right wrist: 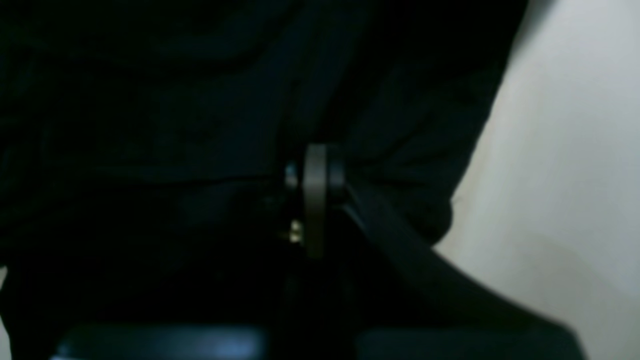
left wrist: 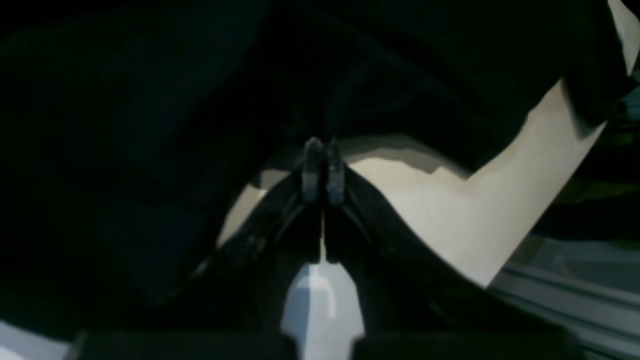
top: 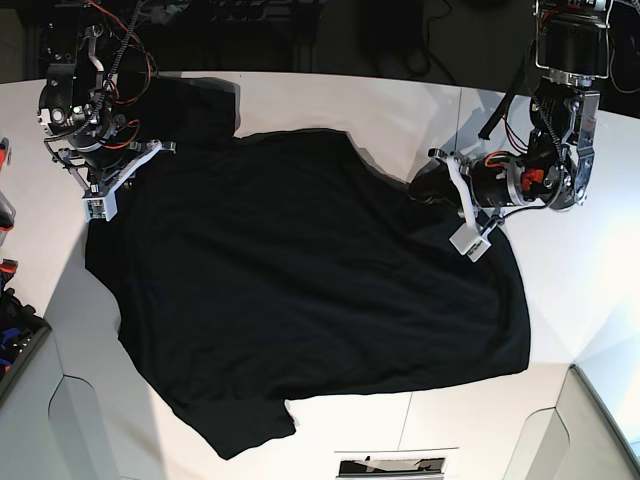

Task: Layout the t-shirt on the table in an organized manner, then fold the t-shirt properly
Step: 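Drag the shirt fabric with the left gripper toward the shirt center, then pull the shirt edge with the left gripper back outward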

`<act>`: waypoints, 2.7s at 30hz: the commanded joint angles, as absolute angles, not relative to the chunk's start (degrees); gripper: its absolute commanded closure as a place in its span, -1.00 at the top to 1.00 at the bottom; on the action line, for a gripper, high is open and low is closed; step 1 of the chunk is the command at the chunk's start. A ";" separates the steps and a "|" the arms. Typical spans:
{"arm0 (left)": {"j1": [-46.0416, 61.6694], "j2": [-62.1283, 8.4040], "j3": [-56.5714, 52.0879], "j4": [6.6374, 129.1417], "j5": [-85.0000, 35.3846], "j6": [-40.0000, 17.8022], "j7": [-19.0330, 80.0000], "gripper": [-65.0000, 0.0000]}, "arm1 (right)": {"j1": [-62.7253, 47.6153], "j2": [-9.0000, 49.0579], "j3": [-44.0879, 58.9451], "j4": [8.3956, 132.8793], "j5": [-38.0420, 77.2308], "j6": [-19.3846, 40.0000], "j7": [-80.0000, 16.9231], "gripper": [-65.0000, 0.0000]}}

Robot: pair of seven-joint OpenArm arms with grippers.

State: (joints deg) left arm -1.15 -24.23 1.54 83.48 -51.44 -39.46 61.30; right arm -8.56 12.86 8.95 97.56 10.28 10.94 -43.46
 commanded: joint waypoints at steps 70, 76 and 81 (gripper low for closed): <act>-0.47 -28.27 -29.58 73.87 -57.82 -40.00 62.74 -0.19 | -11.14 13.37 9.04 98.04 10.94 12.05 -44.77 -1.00; 5.85 -27.81 -29.61 74.50 -58.06 -40.00 62.50 -0.95 | -11.18 13.39 9.04 98.04 10.92 12.27 -44.82 -1.00; 8.16 -27.31 -29.26 75.02 -57.45 -40.00 63.22 -1.00 | -11.14 13.43 9.04 98.04 10.94 12.27 -44.75 -1.00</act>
